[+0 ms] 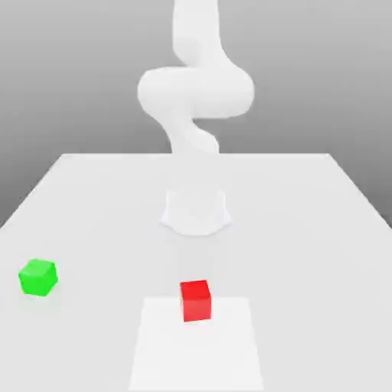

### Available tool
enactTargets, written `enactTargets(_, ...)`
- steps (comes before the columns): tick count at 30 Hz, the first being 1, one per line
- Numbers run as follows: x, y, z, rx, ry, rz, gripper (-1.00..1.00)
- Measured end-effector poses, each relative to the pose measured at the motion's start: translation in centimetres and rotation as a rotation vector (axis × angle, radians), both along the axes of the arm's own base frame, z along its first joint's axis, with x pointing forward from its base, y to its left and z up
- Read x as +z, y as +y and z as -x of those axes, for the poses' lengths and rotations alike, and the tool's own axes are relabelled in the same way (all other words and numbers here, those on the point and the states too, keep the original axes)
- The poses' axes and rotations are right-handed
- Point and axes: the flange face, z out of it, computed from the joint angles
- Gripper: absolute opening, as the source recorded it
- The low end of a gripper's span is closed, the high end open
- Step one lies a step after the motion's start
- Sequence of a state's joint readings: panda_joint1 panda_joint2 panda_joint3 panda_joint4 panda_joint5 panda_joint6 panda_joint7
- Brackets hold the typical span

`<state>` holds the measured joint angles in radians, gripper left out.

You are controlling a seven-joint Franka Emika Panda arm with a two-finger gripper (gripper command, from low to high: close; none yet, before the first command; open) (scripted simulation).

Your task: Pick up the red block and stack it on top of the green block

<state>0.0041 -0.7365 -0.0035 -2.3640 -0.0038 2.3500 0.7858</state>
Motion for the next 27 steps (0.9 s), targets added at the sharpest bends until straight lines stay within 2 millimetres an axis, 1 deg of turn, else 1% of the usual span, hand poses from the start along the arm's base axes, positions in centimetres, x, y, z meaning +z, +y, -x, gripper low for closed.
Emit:
enactTargets(2, -5.0, 0.0, -2.1, 0.012, 0.075, 0.010, 0.00)
enactTargets(4, -9.9, 0.0, -3.5, 0.025, 0.149, 0.019, 0.00)
enactTargets(7, -17.4, -0.1, -4.6, 0.046, 0.259, 0.031, 0.00)
enactTargets(9, -22.4, -0.1, -4.5, 0.061, 0.334, 0.037, 0.00)
enactTargets(11, -27.5, -0.1, -3.9, 0.078, 0.412, 0.043, 0.00)
enactTargets(13, -32.6, -0.1, -2.5, 0.095, 0.494, 0.048, 0.00)
enactTargets(17, -42.8, -0.1, 1.8, 0.135, 0.666, 0.054, 0.00)
enactTargets(18, -45.0, -0.1, 2.6, 0.141, 0.693, 0.055, 0.00)
enactTargets(20, -47.6, -0.1, 3.2, 0.147, 0.714, 0.056, 0.00)
enactTargets(24, -51.2, -0.1, 3.5, 0.147, 0.721, 0.056, 0.00)
enactTargets(25, -51.7, -0.1, 3.6, 0.147, 0.721, 0.056, -1.00)
enactTargets(27, -51.7, -0.1, 3.6, 0.147, 0.721, 0.056, -1.00)
